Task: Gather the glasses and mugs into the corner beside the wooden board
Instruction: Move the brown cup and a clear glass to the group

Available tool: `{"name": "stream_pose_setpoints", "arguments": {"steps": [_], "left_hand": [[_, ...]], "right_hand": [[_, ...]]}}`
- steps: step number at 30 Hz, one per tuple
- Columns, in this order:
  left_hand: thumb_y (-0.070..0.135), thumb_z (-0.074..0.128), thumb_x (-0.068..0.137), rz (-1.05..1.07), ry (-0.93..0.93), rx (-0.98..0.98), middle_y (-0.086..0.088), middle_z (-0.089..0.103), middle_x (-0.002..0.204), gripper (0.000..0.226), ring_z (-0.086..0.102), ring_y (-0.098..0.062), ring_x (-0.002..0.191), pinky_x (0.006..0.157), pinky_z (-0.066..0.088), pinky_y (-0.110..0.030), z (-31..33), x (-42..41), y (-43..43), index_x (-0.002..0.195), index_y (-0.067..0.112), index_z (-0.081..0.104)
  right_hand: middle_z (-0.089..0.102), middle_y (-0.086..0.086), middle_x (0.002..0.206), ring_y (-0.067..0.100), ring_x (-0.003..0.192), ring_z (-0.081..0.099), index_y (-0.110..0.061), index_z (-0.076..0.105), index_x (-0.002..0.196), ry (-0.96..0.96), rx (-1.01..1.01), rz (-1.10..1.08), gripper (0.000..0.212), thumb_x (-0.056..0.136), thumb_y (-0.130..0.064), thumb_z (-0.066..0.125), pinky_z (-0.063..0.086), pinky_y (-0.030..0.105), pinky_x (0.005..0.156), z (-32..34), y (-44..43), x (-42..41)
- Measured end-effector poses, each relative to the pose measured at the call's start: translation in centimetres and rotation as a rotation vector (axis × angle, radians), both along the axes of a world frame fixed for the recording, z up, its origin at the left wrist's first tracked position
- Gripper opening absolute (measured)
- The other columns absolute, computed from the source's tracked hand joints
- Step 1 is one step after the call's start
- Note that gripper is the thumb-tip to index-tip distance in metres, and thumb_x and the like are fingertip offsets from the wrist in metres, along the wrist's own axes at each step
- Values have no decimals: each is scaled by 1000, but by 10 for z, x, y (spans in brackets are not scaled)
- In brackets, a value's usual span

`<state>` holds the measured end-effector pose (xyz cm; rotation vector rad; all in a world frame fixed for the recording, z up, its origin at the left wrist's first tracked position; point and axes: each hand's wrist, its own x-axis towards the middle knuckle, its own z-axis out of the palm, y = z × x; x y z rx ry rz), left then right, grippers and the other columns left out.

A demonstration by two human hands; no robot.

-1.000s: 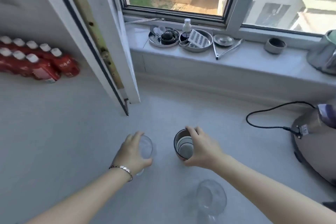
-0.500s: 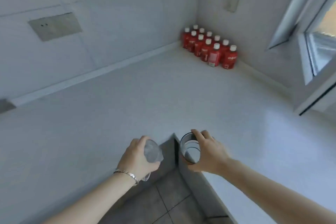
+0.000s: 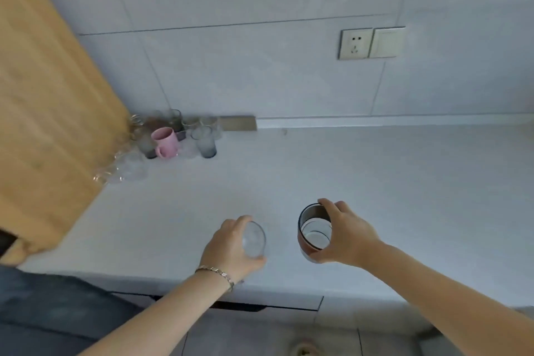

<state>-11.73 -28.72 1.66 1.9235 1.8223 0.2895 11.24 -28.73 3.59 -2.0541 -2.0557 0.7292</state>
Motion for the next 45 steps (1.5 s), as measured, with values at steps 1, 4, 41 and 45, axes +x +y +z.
{"name": "stream_pose_setpoints", "arguments": {"steps": [1, 4, 41, 45], "left_hand": [[45, 72, 63, 32, -3, 3, 4, 46, 129, 79, 54, -18, 111, 85, 45, -25, 1, -16, 10, 132, 35, 37], [44, 72, 65, 126, -11, 14, 2, 45, 130, 79, 54, -19, 112, 85, 46, -26, 5, -60, 44, 134, 33, 35], [68, 59, 66, -122, 467, 51, -3, 58, 116, 79, 53, -24, 110, 96, 37, -31, -85, -329, 364, 123, 15, 44], [66, 59, 68, -214, 509, 70, -2, 55, 119, 83, 51, -22, 112, 99, 36, -30, -88, -338, 363, 130, 15, 39]], "right_hand": [[42, -6, 129, 19, 113, 55, -32, 20, 140, -1, 7, 27, 104, 56, -59, 74, 50, 31, 92, 0, 16, -16], [42, -7, 129, 18, 115, 54, -32, 20, 141, 9, 18, 98, 104, 56, -58, 74, 49, 31, 93, -1, 63, -58], [35, -1, 133, 24, 120, 41, -27, 11, 145, 81, -120, -190, 111, 58, -50, 77, 46, 35, 94, -100, 333, -409], [32, -1, 133, 23, 120, 39, -26, 5, 147, 40, -127, -206, 117, 58, -54, 76, 46, 34, 92, -105, 330, -419]]}}
